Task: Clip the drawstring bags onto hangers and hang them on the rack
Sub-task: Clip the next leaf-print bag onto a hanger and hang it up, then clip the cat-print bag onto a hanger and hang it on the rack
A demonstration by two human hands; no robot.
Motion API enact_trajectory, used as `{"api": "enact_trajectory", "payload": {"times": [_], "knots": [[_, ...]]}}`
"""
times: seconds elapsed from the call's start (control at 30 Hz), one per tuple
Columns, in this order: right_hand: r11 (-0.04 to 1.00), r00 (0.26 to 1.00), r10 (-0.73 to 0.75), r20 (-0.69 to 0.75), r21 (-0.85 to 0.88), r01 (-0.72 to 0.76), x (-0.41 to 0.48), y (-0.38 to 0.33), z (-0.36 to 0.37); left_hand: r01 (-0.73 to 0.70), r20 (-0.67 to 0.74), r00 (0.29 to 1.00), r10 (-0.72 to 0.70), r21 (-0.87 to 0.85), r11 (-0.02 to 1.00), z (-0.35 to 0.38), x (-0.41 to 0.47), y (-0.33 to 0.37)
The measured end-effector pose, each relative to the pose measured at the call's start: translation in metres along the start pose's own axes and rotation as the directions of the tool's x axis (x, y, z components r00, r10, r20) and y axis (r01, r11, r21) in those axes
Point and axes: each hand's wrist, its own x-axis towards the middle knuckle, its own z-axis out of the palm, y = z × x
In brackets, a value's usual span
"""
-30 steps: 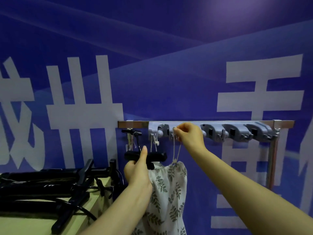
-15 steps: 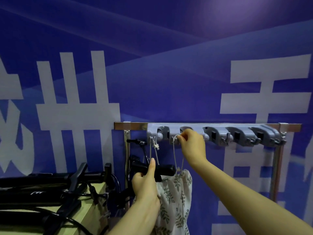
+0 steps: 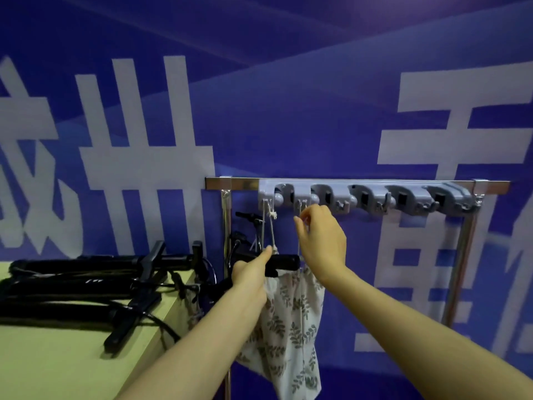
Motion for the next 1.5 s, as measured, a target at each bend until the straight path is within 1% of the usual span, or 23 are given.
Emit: {"api": "enact_trajectory", "payload": {"times": [0.07,0.13,0.2,0.33,0.47,0.57,0.6,0.63,0.67,0.7,0.73,0.77,0.8,0.83,0.87,0.93,1.03,1.23,1.37,1.43,1.5], "knots": [[0.999,0.999,-0.046,0.029,0.009,0.045,-0.011,-0.009,-0.003,0.03,0.02,0.999,-0.031,0.041,0.999,-0.006,-0.006,0.003],[0.997,0.995,-0.068,0.075,0.044,0.065,-0.019,-0.021,-0.005,0.071,0.079,0.994,-0.075,0.061,0.996,-0.013,-0.013,0.008],[0.994,0.99,-0.088,0.108,0.078,0.079,-0.026,-0.034,-0.007,0.089,0.106,0.99,-0.098,0.09,0.992,-0.022,-0.017,0.014],[0.981,0.98,-0.133,0.151,0.162,0.108,-0.042,-0.067,-0.006,0.025,0.048,0.998,-0.027,0.053,0.998,-0.053,-0.036,0.036],[0.951,0.96,-0.202,0.192,0.272,0.145,-0.069,-0.115,0.004,-0.053,0.012,0.999,0.053,0.034,0.998,-0.114,-0.061,0.065],[0.919,0.913,-0.284,0.293,0.353,0.172,-0.098,-0.163,0.02,-0.104,-0.091,0.989,0.113,0.097,0.99,-0.182,-0.075,0.082],[0.916,0.877,-0.311,0.367,0.361,0.174,-0.107,-0.176,0.027,-0.118,-0.117,0.984,0.136,0.142,0.983,-0.203,-0.079,0.086],[0.914,0.825,-0.341,0.451,0.366,0.178,-0.117,-0.188,0.035,-0.138,-0.156,0.973,0.172,0.204,0.969,-0.225,-0.082,0.089],[0.914,0.762,-0.366,0.534,0.363,0.184,-0.128,-0.2,0.043,-0.163,-0.198,0.954,0.226,0.288,0.943,-0.247,-0.085,0.091],[0.912,0.702,-0.386,0.599,0.36,0.194,-0.14,-0.209,0.052,-0.185,-0.221,0.931,0.291,0.403,0.896,-0.269,-0.088,0.091],[0.913,0.651,-0.395,0.648,0.354,0.202,-0.151,-0.217,0.059,-0.199,-0.217,0.906,0.363,0.538,0.819,-0.29,-0.093,0.09],[0.913,0.616,-0.401,0.678,0.353,0.206,-0.163,-0.224,0.066,-0.199,-0.203,0.883,0.424,0.656,0.728,-0.309,-0.097,0.089],[0.913,0.592,-0.403,0.698,0.35,0.209,-0.173,-0.229,0.071,-0.19,-0.189,0.863,0.469,0.739,0.647,-0.327,-0.101,0.087],[0.913,0.576,-0.405,0.71,0.347,0.213,-0.182,-0.233,0.077,-0.178,-0.181,0.853,0.489,0.78,0.6,-0.341,-0.103,0.086],[0.915,0.565,-0.402,0.721,0.339,0.218,-0.189,-0.236,0.082,-0.168,-0.176,0.852,0.494,0.801,0.575,-0.353,-0.106,0.085],[0.924,0.562,-0.383,0.733,0.312,0.223,-0.199,-0.238,0.089,-0.151,-0.18,0.843,0.507,0.825,0.545,-0.37,-0.109,0.084],[0.94,0.588,-0.341,0.734,0.267,0.211,-0.21,-0.243,0.102,-0.154,-0.185,0.81,0.557,0.849,0.506,-0.388,-0.113,0.082],[0.959,0.628,-0.282,0.725,0.192,0.209,-0.216,-0.248,0.121,-0.071,-0.222,0.698,0.681,0.925,0.374,-0.412,-0.102,0.076],[0.96,0.618,-0.274,0.737,0.166,0.228,-0.213,-0.251,0.131,-0.022,-0.166,0.64,0.75,0.972,0.234,-0.424,-0.09,0.072],[0.959,0.609,-0.271,0.746,0.155,0.237,-0.211,-0.252,0.136,0.018,-0.145,0.632,0.761,0.985,0.172,-0.426,-0.085,0.071],[0.959,0.593,-0.263,0.761,0.141,0.245,-0.209,-0.252,0.14,0.047,-0.146,0.64,0.754,0.987,0.152,-0.427,-0.079,0.07]]}}
